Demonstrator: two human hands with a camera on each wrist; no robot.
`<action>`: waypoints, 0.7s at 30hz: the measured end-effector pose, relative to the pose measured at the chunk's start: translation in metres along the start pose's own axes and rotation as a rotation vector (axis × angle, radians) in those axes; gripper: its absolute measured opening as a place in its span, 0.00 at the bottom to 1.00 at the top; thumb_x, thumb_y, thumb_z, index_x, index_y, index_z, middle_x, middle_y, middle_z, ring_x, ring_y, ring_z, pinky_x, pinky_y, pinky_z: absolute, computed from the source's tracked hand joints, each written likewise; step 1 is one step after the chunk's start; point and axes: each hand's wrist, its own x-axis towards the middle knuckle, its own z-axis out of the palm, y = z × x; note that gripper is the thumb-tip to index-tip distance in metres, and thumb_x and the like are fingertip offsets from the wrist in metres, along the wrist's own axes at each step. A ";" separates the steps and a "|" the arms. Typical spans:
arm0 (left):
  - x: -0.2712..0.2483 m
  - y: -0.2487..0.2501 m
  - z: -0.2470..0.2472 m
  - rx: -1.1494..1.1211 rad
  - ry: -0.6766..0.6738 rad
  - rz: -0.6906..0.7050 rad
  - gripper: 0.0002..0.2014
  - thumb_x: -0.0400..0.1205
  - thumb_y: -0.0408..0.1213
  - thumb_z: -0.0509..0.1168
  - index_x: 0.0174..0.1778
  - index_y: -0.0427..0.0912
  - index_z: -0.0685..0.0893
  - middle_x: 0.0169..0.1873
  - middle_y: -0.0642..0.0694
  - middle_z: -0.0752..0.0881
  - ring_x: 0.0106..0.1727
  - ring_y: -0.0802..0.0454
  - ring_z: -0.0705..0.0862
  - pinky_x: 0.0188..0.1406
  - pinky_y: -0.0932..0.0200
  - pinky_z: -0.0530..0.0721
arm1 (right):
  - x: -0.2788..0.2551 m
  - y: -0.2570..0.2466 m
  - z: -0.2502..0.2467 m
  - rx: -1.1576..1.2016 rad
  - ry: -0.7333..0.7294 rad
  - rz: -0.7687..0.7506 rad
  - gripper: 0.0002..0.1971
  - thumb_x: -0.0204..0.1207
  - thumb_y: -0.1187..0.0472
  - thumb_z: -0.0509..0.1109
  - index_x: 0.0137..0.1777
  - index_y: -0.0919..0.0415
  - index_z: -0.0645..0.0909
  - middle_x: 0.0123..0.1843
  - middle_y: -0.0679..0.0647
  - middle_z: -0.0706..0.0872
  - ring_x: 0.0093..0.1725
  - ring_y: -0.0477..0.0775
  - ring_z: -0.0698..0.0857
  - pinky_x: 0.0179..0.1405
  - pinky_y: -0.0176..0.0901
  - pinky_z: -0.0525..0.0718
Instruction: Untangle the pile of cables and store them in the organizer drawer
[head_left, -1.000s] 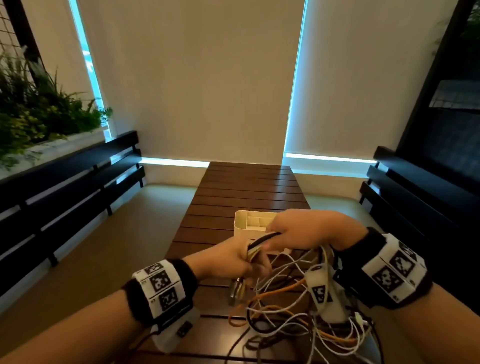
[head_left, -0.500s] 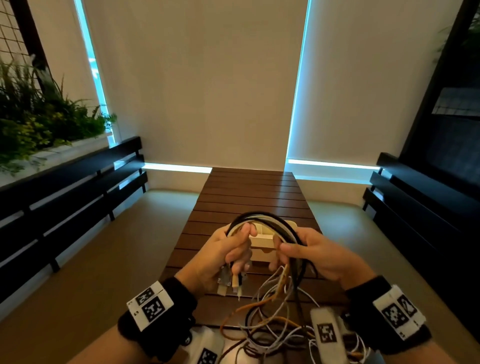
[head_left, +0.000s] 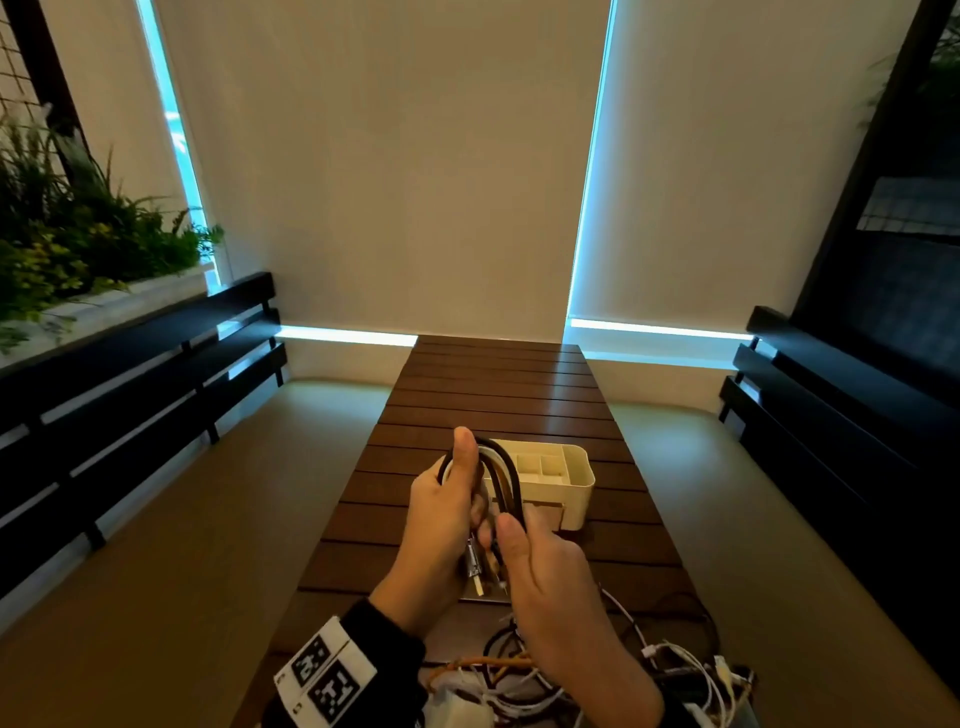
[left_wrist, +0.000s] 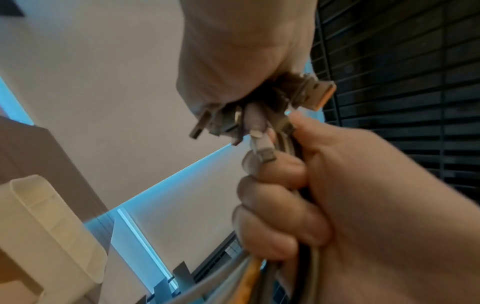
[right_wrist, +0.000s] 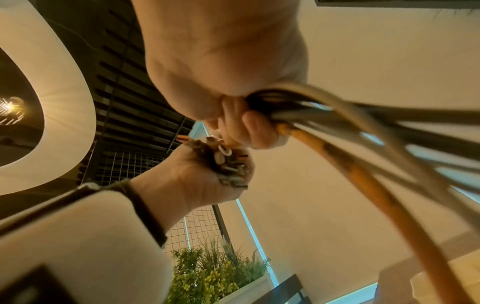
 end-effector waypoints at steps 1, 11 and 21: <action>-0.001 -0.001 0.001 0.014 0.025 0.009 0.25 0.76 0.58 0.56 0.26 0.38 0.72 0.14 0.48 0.72 0.15 0.55 0.71 0.17 0.66 0.74 | 0.000 -0.001 0.000 -0.052 -0.012 0.006 0.17 0.72 0.38 0.41 0.41 0.44 0.68 0.27 0.44 0.74 0.26 0.43 0.75 0.27 0.32 0.69; -0.008 -0.015 0.010 0.128 0.116 0.079 0.21 0.58 0.39 0.80 0.46 0.45 0.85 0.35 0.53 0.90 0.40 0.61 0.89 0.31 0.72 0.82 | -0.003 -0.015 -0.010 -0.429 -0.128 0.031 0.15 0.86 0.51 0.45 0.59 0.56 0.71 0.36 0.44 0.77 0.42 0.52 0.80 0.42 0.43 0.74; -0.012 -0.021 0.013 -0.004 0.130 -0.097 0.18 0.72 0.33 0.75 0.57 0.44 0.82 0.48 0.45 0.88 0.50 0.48 0.87 0.38 0.62 0.83 | -0.003 -0.015 -0.007 -0.673 -0.157 0.023 0.15 0.86 0.56 0.48 0.69 0.58 0.64 0.55 0.53 0.86 0.53 0.55 0.86 0.49 0.44 0.79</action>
